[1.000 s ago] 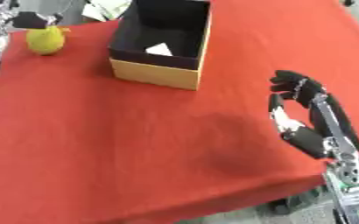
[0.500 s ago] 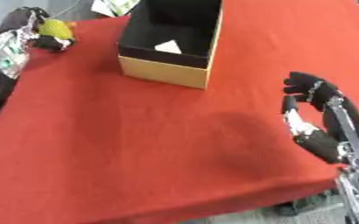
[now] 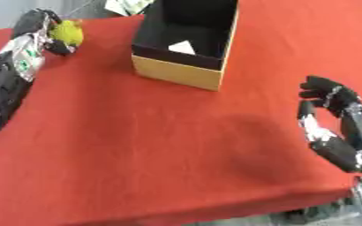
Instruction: Pick up objects on the table and place them in the box.
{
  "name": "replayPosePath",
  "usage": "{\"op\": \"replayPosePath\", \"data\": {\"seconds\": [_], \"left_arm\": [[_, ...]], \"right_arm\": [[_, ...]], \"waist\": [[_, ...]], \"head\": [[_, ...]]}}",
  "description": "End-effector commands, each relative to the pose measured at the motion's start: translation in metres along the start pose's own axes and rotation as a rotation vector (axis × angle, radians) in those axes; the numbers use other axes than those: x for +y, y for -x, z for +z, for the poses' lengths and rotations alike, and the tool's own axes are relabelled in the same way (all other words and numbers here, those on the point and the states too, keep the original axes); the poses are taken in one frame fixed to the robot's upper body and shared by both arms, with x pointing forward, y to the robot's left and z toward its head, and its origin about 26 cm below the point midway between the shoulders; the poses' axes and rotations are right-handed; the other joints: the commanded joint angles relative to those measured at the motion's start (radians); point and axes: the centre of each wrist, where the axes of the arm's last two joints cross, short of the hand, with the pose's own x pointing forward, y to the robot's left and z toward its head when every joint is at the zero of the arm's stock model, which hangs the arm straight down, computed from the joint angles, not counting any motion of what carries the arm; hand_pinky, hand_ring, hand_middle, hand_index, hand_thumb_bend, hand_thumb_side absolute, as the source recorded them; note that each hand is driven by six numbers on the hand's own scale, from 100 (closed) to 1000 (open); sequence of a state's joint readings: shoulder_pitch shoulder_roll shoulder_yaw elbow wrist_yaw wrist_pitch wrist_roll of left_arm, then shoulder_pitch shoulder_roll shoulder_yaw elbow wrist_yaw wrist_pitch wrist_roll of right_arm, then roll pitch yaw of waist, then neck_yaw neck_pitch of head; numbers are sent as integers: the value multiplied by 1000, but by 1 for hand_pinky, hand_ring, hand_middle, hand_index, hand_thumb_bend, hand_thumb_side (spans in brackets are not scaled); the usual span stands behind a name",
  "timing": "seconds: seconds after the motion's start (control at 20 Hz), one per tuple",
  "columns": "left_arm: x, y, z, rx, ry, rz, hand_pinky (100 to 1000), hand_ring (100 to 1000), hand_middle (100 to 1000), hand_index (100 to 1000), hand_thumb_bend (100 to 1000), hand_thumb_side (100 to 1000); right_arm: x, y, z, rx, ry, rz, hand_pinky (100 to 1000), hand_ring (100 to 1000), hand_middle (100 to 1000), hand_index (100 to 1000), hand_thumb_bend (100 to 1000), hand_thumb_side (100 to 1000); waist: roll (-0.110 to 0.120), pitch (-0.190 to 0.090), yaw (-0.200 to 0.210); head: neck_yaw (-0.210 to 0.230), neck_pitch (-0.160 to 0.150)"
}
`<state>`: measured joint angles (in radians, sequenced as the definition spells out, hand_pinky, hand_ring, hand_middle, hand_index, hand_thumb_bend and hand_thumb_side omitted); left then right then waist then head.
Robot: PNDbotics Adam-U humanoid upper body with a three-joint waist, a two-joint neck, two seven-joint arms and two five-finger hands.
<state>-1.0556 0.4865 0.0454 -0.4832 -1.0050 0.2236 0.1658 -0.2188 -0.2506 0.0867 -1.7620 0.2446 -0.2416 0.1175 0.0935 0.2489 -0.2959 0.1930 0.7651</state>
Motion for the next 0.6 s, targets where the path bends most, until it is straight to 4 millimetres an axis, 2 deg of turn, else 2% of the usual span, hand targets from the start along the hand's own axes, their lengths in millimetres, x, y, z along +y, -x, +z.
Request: {"op": "replayPosePath", "data": {"seconds": [0.05, 0.1, 0.15, 0.4, 0.6], "left_arm": [[15, 2, -4, 14, -91, -6, 548, 468, 439, 594, 374, 100], [16, 2, -5, 19, -111, -4, 548, 468, 439, 594, 374, 100], [19, 1, -5, 22, -132, 1, 512, 432, 393, 543, 293, 100], [36, -1, -7, 1, -257, 43, 487, 409, 367, 514, 223, 100], [65, -12, -9, -85, -344, 112, 481, 408, 364, 511, 166, 100]], "right_arm": [[-7, -3, -3, -17, 4, 17, 696, 746, 741, 862, 100, 515], [-7, -3, -3, -16, 4, 17, 696, 746, 741, 862, 100, 515], [-7, -3, -3, -16, 4, 18, 696, 746, 741, 862, 100, 513], [-7, -2, -2, -12, 8, 17, 696, 746, 741, 862, 100, 517], [-7, -1, 0, -5, 9, 18, 696, 747, 741, 862, 100, 510]], "waist": [[-8, -14, 3], [-8, -14, 4], [-9, -14, 5], [-16, -18, 14], [-19, -25, 28]], "head": [[0, 3], [0, 4], [-1, 4], [-6, 5], [-15, 5]]}}
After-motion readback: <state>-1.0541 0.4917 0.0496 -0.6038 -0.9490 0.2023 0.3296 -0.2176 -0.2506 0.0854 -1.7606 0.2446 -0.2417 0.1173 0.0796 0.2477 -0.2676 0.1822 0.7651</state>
